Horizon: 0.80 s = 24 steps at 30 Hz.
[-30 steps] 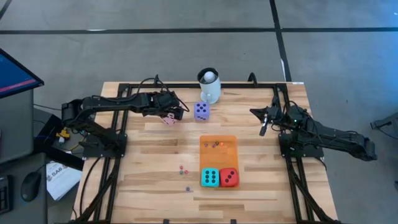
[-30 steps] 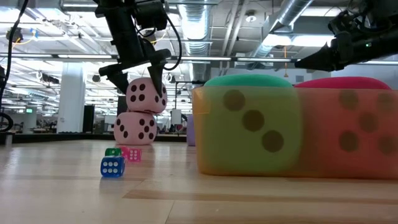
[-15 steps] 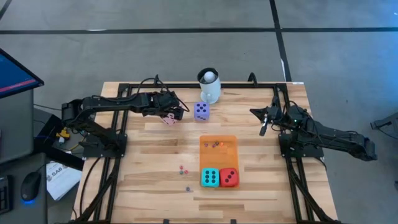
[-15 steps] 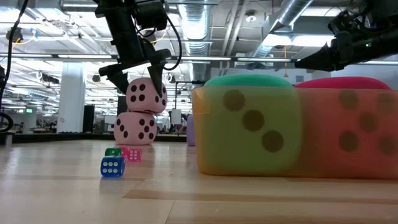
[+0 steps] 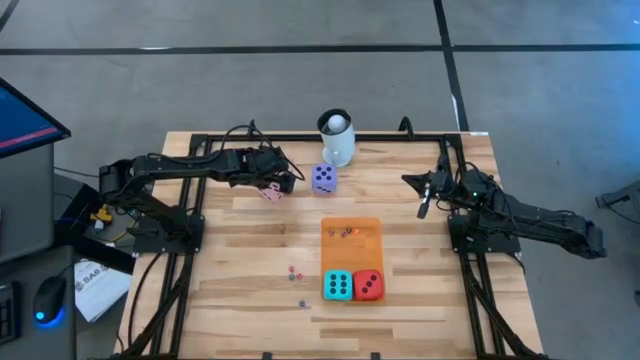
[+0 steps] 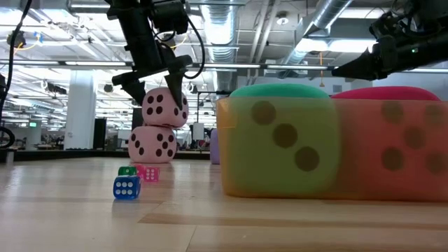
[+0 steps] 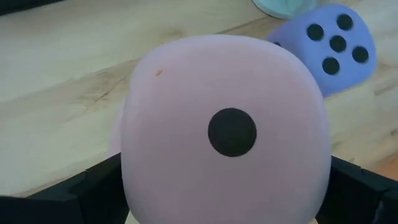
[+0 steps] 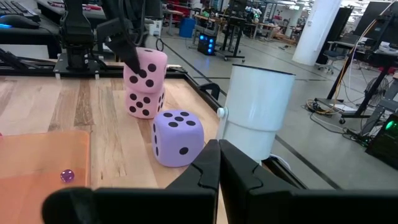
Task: Pick & Place Dice
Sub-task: Put the top large pink dice into the orange bin
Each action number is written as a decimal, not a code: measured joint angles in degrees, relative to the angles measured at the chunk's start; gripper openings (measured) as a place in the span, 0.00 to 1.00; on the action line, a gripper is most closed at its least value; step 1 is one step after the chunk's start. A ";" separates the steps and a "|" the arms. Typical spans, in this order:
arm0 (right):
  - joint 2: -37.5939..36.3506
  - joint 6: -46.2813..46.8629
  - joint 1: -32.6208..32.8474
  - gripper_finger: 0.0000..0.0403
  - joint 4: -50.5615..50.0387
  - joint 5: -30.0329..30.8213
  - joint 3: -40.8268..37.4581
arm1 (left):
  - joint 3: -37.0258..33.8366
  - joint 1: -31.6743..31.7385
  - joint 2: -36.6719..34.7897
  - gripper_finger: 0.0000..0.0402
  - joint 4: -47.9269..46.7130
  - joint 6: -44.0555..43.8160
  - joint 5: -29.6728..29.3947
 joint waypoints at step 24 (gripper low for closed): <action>-0.07 -0.04 -0.70 0.00 1.18 0.02 0.00 | 0.07 -9.73 -5.93 0.95 24.85 19.24 2.97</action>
